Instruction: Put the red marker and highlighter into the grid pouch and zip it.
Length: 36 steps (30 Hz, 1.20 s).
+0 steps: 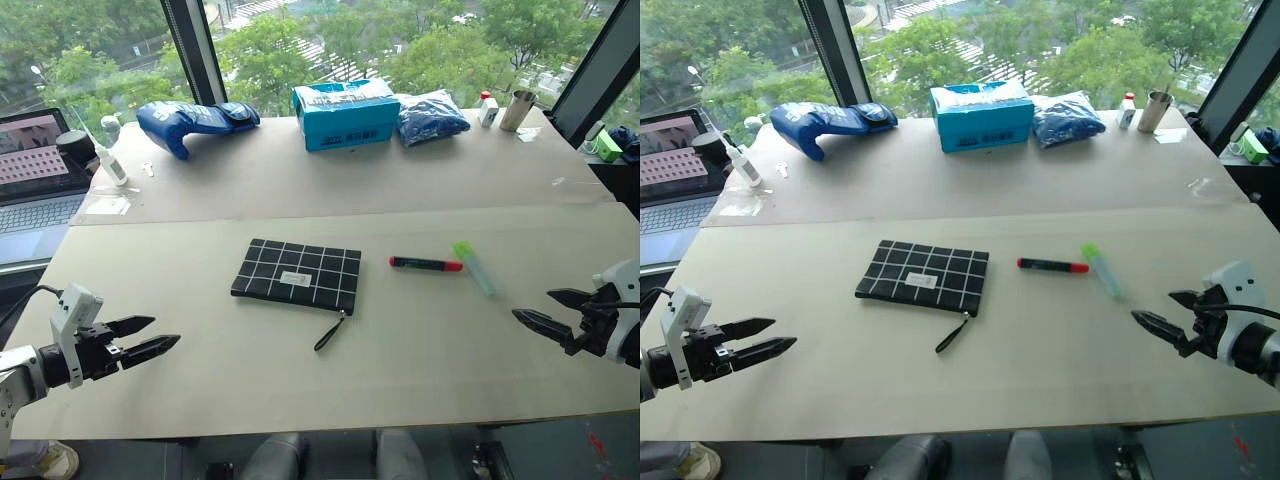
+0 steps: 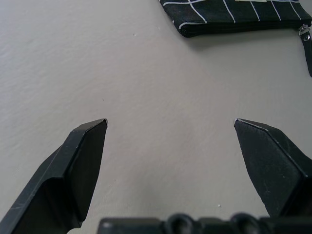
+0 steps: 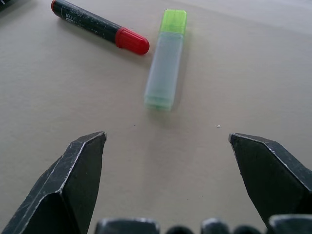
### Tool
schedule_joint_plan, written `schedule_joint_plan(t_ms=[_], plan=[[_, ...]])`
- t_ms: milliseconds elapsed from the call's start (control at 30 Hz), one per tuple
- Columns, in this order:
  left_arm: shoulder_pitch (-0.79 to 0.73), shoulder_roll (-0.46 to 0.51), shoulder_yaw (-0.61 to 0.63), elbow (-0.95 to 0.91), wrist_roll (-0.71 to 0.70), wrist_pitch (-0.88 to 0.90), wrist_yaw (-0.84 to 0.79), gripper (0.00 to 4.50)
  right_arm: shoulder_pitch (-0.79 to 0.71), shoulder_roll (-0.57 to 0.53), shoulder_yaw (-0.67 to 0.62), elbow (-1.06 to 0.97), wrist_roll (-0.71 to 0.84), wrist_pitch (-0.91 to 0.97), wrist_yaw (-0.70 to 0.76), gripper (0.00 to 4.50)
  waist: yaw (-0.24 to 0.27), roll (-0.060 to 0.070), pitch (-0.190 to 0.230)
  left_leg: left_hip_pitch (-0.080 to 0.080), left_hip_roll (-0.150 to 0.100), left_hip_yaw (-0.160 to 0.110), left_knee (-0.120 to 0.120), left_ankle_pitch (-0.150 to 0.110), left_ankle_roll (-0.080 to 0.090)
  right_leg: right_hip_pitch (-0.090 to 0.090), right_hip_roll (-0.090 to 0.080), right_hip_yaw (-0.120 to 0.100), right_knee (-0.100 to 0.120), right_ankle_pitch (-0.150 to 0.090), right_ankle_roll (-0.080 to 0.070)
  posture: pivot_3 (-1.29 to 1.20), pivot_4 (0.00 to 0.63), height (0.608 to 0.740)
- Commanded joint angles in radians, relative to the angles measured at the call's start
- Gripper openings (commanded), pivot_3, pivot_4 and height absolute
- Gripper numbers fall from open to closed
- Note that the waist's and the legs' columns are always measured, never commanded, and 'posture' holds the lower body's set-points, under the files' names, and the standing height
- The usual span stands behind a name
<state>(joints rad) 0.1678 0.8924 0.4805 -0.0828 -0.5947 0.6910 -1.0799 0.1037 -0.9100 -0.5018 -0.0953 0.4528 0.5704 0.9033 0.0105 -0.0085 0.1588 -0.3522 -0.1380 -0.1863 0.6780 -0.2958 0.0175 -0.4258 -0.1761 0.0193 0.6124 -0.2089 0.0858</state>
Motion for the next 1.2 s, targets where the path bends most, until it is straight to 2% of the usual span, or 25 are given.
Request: schedule_joint_plan(t_ms=[33,233,267,333,400,533,567,667,900,1200], plan=[[-0.029,0.001,0.009,0.001,-0.005,-0.018,0.012,4.5,-0.011,0.005,-0.019,-0.004,0.0,-0.028,-0.007,4.46,0.0,0.0,0.0,0.0,0.0,0.0,0.0,0.0,0.0,0.0,0.0,0.0,0.0,0.0,0.0,0.0,0.15,0.74],[-0.138,-0.025,0.032,0.078,-0.077,-0.014,-0.019,4.5,-0.069,0.025,-0.024,-0.075,0.074,0.014,-0.011,4.46,0.0,0.0,0.0,0.0,0.0,0.0,0.0,0.0,0.0,0.0,0.0,0.0,0.0,0.0,0.0,0.0,0.15,0.74],[-0.161,-0.027,0.017,0.114,-0.047,-0.073,-0.03,4.5,-0.092,0.026,-0.024,-0.101,0.107,0.035,-0.003,3.96,0.0,0.0,0.0,0.0,0.0,0.0,0.0,0.0,0.0,0.0,0.0,0.0,0.0,0.001,0.0,0.0,0.15,0.74],[-0.155,-0.014,-0.049,0.15,0.056,-0.232,-0.073,4.5,-0.131,0.023,-0.001,-0.16,0.157,0.06,0.017,3.5,-0.005,0.0,0.0,0.0,0.0,0.0,0.0,0.001,-0.001,-0.001,0.001,0.0,0.0,0.001,-0.001,0.0,0.15,0.74],[-0.137,-0.001,-0.103,0.16,0.125,-0.34,-0.113,4.5,-0.156,0.019,0.05,-0.206,0.173,0.073,0.034,2.67,-0.008,0.0,0.0,0.0,0.005,0.002,0.0,0.0,-0.004,-0.001,0.005,0.0,-0.002,0.003,-0.003,0.0,0.15,0.74],[-0.172,-0.005,-0.133,0.183,0.158,-0.437,-0.126,4.5,-0.252,0.051,0.219,-0.263,0.181,0.094,0.042,1.45,-0.01,-0.002,0.001,0.0,0.013,0.005,0.001,-0.002,-0.008,-0.002,0.012,-0.001,-0.003,0.003,-0.005,0.0,0.15,0.74],[-0.179,-0.004,-0.14,0.189,0.166,-0.457,-0.129,4.5,-0.274,0.062,0.257,-0.264,0.17,0.09,0.041,0.93,-0.01,-0.002,0.001,0.0,0.013,0.005,0.001,-0.002,-0.008,-0.004,0.012,-0.001,-0.003,0.004,-0.005,0.0,0.15,0.74],[-0.202,0.006,-0.175,0.21,0.221,-0.55,-0.134,4.5,-0.371,0.136,0.411,-0.24,0.12,0.083,0.019,0.04,-0.011,-0.002,0.001,0.0,0.014,0.007,0.001,-0.002,-0.009,-0.006,0.012,-0.001,-0.002,0.005,-0.007,0.0,0.15,0.74],[-0.291,0.021,-0.259,0.325,0.363,-0.781,-0.12,4.5,-0.574,0.341,0.719,-0.068,-0.091,-0.008,-0.029,0.04,-0.023,-0.003,0.001,-0.001,0.014,0.011,0.001,0.0,-0.013,-0.012,0.012,-0.001,0.0,0.006,-0.009,0.0,0.15,0.74],[-0.412,0.015,-0.333,0.507,0.464,-1.027,-0.091,4.5,-0.694,0.438,0.894,0.073,-0.263,-0.099,0.01,0.04,-0.026,-0.004,0.0,-0.002,0.014,0.012,0.001,0.001,-0.014,-0.016,0.012,-0.003,0.001,0.007,-0.009,0.0,0.15,0.74]])
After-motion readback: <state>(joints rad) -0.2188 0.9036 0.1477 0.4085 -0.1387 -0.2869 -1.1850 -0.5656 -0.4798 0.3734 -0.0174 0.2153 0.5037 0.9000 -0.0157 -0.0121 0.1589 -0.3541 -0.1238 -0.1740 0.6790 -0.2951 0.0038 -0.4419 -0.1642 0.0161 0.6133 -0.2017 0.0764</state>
